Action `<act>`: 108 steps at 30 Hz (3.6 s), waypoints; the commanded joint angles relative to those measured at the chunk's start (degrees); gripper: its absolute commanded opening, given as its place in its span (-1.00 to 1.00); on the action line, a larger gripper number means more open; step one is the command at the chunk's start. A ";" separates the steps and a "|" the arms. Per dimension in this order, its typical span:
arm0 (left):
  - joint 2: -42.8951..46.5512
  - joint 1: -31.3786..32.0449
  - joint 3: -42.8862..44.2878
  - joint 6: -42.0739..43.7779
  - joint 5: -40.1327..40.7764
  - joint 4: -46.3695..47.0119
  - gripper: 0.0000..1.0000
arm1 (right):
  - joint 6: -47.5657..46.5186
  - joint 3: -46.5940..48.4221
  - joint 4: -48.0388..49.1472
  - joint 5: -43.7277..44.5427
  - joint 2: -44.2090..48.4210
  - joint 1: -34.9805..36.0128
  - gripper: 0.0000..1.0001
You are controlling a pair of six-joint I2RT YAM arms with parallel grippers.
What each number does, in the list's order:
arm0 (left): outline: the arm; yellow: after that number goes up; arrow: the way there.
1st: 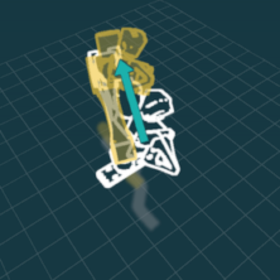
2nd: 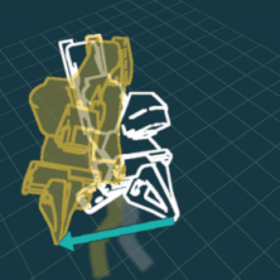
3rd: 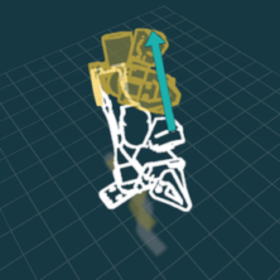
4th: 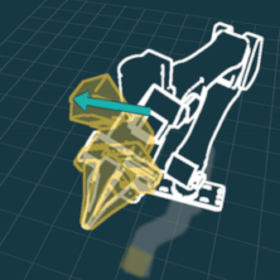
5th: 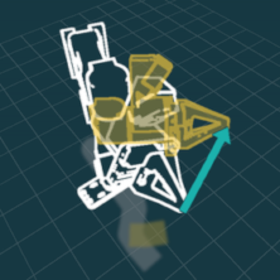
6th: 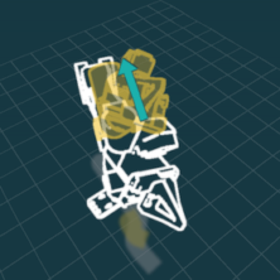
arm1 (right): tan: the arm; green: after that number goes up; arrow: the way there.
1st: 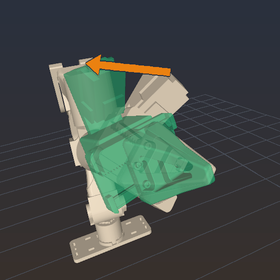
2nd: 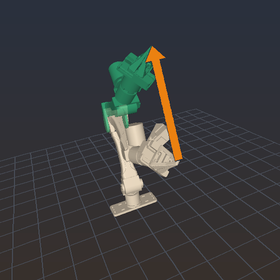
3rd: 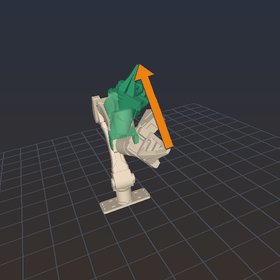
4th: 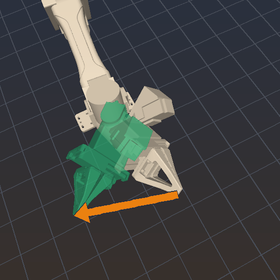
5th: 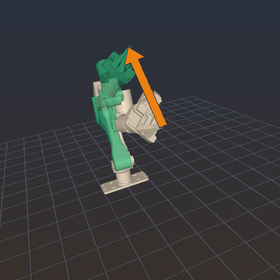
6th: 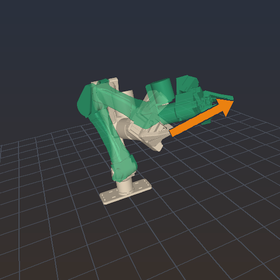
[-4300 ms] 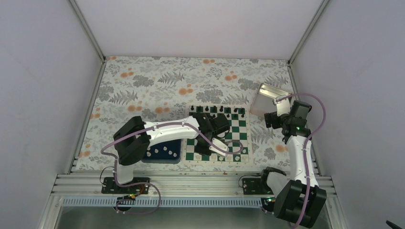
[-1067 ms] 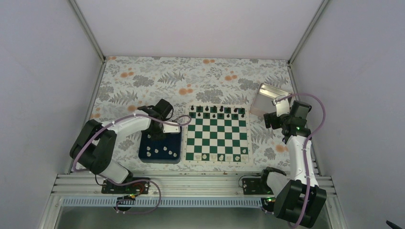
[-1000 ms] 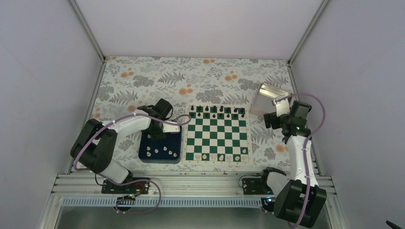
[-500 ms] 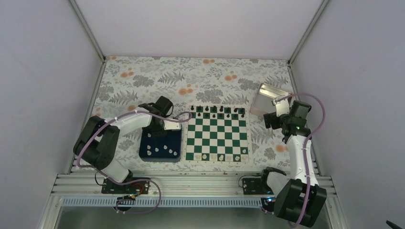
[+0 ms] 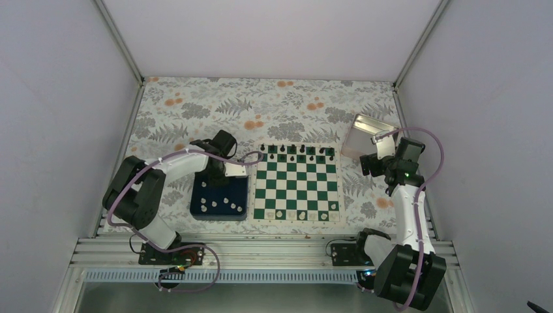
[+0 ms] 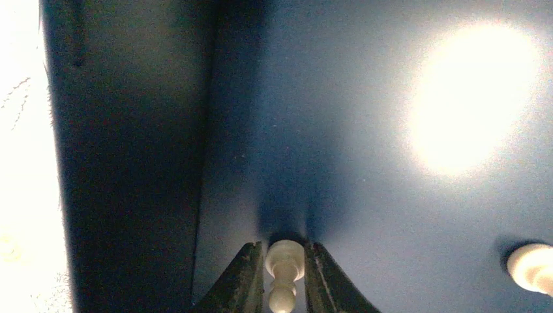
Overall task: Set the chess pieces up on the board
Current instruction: Pick up the chess piece from the storage box, then place the chess piece on the chessboard, then pick up the chess piece from the storage box.
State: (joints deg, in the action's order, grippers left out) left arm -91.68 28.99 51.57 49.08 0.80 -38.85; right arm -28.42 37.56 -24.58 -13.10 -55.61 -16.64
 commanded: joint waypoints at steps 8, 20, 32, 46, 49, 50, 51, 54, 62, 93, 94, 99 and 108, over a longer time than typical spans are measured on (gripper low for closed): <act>-0.70 -0.93 0.73 0.42 -0.22 -1.49 -0.55 | -0.51 0.50 -0.03 -1.44 0.16 -0.59 1.00; 0.38 -0.95 2.35 0.40 -2.90 -4.42 -0.95 | -0.57 0.44 -0.10 -1.57 0.33 -0.62 1.00; 9.07 9.65 17.66 -5.05 -3.70 -19.46 -0.87 | -0.56 0.56 -0.11 -1.57 0.19 -0.63 1.00; -1.09 27.51 17.31 -9.66 -3.44 -15.77 -0.84 | -0.57 0.46 -0.21 -1.51 0.45 -0.64 1.00; -2.44 27.52 15.79 -9.46 -3.23 -13.75 -0.82 | -0.58 0.47 -0.16 -1.64 0.44 -0.61 1.00; -2.77 27.52 15.25 -9.34 -3.09 -13.19 -0.82 | -0.58 0.49 -0.20 -1.62 0.48 -0.65 1.00; -3.01 27.56 14.81 -9.35 -3.28 -12.58 -0.81 | -0.61 0.50 -0.21 -1.63 0.45 -0.60 1.00; -3.98 27.52 14.10 -9.30 -4.46 -11.17 -0.79 | -0.64 0.43 -0.15 -1.67 0.42 -0.66 1.00; -7.26 27.66 12.84 -8.96 -5.91 -8.79 -0.77 | -0.60 0.49 -0.27 -1.76 0.42 -0.60 1.00; 1.30 27.18 14.99 -10.20 2.25 -14.45 -0.43 | -0.93 0.46 -0.34 -2.16 0.44 -0.59 1.00; 2.93 26.92 14.99 -10.43 2.16 -15.70 -0.41 | -0.93 0.46 -0.38 -2.20 0.43 -0.63 1.00; 11.21 23.73 13.54 -9.73 2.04 -20.11 -0.38 | -0.88 0.48 -0.47 -2.30 0.49 -0.64 1.00; 17.76 11.33 1.97 -4.87 -0.74 -20.13 -0.35 | -0.99 0.58 -0.60 -2.43 0.47 -0.67 1.00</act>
State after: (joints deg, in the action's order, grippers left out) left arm -74.65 42.11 59.11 41.95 1.65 -57.84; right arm -28.93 37.56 -25.32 -14.41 -55.59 -16.64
